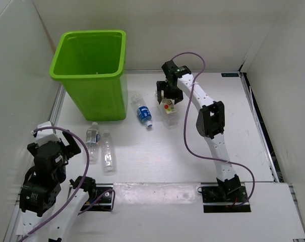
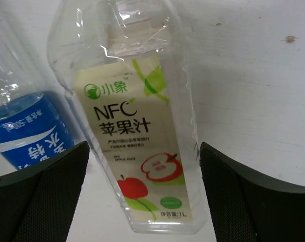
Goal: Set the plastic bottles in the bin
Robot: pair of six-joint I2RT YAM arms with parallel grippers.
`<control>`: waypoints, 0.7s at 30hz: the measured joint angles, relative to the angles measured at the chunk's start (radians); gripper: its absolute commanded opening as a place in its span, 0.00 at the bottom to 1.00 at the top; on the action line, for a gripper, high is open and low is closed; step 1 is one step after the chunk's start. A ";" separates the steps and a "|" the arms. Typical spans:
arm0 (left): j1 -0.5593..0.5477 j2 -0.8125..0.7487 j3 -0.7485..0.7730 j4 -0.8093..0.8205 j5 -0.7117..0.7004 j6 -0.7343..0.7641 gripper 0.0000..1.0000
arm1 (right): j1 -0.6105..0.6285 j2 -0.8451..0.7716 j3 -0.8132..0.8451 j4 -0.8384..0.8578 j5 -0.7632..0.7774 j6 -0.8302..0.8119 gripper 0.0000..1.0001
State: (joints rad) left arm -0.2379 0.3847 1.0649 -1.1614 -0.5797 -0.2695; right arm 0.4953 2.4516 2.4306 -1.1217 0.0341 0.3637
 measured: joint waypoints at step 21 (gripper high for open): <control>0.000 0.037 0.004 -0.036 -0.065 0.026 1.00 | -0.024 -0.083 -0.090 -0.020 -0.099 0.082 0.00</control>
State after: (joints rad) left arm -0.2379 0.4221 1.0691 -1.1976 -0.6449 -0.2432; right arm 0.4713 2.3684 2.3409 -1.1419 -0.0647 0.4458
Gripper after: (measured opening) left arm 1.000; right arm 0.840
